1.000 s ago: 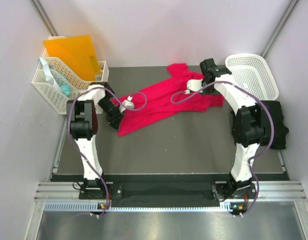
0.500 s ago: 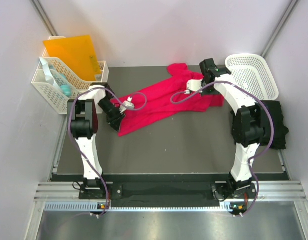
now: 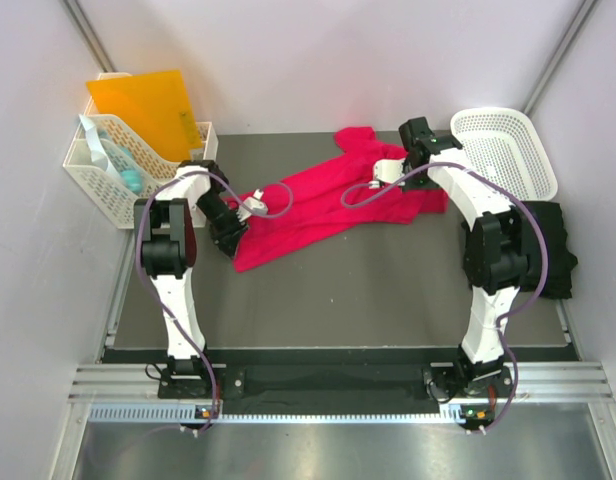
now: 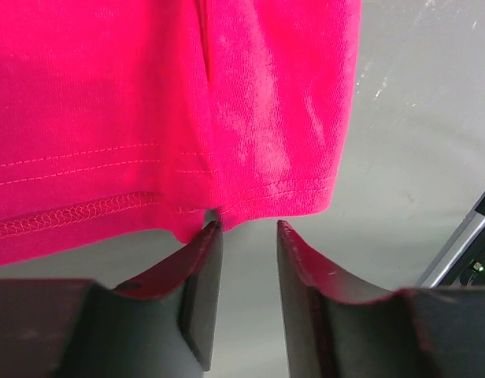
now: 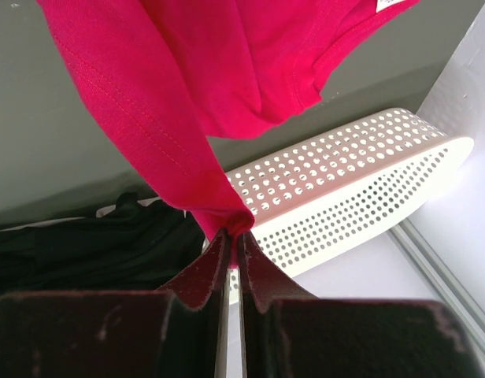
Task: Fold and stack the t-shirts
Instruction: Flatten the tshirt out
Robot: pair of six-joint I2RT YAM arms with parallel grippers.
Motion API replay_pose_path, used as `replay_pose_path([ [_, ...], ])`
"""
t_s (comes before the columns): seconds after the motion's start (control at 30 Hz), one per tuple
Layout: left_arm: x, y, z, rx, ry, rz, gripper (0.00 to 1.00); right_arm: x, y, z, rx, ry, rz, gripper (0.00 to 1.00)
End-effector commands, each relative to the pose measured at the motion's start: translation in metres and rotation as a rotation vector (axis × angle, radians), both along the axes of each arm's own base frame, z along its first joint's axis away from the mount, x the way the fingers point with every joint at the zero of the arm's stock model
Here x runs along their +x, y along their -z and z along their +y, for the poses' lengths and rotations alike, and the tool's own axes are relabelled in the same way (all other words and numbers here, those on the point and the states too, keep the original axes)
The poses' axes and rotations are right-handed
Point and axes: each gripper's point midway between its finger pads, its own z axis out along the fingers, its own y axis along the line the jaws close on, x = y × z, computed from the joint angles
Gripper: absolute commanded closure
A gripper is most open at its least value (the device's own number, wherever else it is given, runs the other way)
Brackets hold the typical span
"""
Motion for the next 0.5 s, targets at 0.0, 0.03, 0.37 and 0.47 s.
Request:
replay_pose_path([
  [0.0,-0.011,-0.014,0.004,0.013,0.0,0.024,0.57,0.008,-0.02,0.007,0.01,-0.007,-0.054,0.97],
  [0.03,-0.009,-0.01,0.006,0.023,0.002,0.015,0.56,0.008,-0.02,0.007,0.011,-0.008,-0.053,0.97],
  [0.37,0.005,0.013,0.008,0.041,-0.014,-0.014,0.5,0.009,-0.02,0.007,0.007,-0.013,-0.049,0.97],
  [0.47,0.014,0.008,0.004,0.027,-0.012,-0.035,0.5,0.01,-0.02,0.007,0.003,-0.013,-0.05,0.97],
])
